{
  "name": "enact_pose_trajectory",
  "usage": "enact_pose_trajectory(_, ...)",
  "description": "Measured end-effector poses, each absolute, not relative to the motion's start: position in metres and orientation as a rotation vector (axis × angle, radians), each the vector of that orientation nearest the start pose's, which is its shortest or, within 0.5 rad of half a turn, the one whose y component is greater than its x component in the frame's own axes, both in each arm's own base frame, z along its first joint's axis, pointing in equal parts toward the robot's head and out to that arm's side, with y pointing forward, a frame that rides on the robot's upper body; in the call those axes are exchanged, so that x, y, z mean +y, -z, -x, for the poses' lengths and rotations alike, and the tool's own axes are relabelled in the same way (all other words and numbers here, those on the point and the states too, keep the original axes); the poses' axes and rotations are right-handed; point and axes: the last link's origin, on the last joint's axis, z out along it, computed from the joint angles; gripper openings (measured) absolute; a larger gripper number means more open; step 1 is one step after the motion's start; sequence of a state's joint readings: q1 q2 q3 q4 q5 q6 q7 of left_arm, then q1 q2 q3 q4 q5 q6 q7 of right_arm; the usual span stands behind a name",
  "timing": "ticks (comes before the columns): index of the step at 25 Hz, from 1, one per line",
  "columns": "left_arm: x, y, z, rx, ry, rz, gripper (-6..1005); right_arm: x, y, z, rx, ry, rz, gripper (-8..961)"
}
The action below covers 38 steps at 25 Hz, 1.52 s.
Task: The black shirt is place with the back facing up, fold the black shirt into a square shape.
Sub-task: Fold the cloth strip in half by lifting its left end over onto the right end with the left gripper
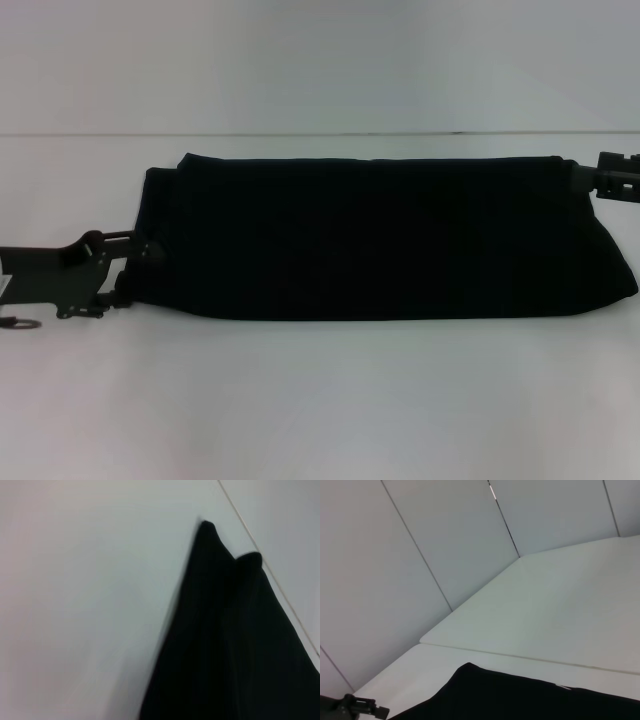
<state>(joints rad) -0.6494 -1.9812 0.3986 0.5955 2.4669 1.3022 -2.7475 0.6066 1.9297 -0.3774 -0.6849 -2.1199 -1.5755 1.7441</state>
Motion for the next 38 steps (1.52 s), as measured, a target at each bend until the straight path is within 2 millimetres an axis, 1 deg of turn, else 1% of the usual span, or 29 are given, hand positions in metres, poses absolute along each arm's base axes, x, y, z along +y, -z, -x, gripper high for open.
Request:
enact_pose_trajectory(3,0.361,-0.047,0.324,2.72,-0.672,-1.94,875,0.37,-0.1,-0.285,1.009,-0.752,2.403,931)
enact_pose_trajectory(6,0.349,-0.05,0.323,2.681,-0.709,-1.843,875,0.37,-0.1,-0.285,1.01,-0.752,2.401,931)
enact_pose_trajectory(11,0.341,-0.044,0.325,2.684,-0.729,-1.761,875,0.37,-0.1,-0.284,1.007,-0.754,2.401,931)
enact_pose_trajectory(12,0.341,-0.038,0.327,2.704,-0.733,-1.737,875,0.37,-0.1,-0.284,1.005,-0.755,2.402,931)
enact_pose_trajectory(17,0.345,-0.029,0.331,2.745,-0.749,-1.708,875,0.372,-0.099,-0.281,1.0,-0.76,2.405,931)
enact_pose_trajectory(27,0.355,-0.03,0.338,2.841,-0.819,-1.665,875,0.371,-0.102,-0.282,1.007,-0.781,2.39,932)
enact_pose_trajectory(38,0.356,-0.03,0.341,2.881,-0.82,-1.62,874,0.371,-0.103,-0.282,1.006,-0.782,2.387,932)
